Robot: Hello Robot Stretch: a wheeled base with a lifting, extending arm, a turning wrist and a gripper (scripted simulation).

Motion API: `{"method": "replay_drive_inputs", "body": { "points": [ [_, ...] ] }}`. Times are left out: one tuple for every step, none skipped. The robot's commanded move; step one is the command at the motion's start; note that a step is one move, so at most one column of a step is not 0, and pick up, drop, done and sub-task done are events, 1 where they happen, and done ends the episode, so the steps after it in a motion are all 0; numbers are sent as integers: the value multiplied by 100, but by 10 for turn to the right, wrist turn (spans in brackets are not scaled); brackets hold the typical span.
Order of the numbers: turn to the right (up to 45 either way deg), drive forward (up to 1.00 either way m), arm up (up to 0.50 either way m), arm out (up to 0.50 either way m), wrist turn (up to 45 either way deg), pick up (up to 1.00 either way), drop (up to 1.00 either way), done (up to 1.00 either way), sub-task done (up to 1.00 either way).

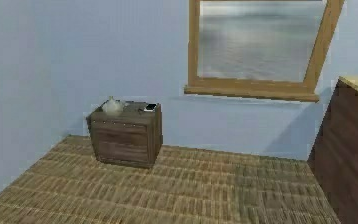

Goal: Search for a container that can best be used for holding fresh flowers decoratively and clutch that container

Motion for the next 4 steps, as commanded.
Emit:
{"method": "replay_drive_inputs", "body": {
  "points": [
    [0,100,0,0,0,0,0,0,0],
    [210,0,0,0,0,0,0,0,0],
    [0,10,0,0,0,0,0,0,0],
    [-450,0,0,0,0,0,0,0,0]
  ]
}}
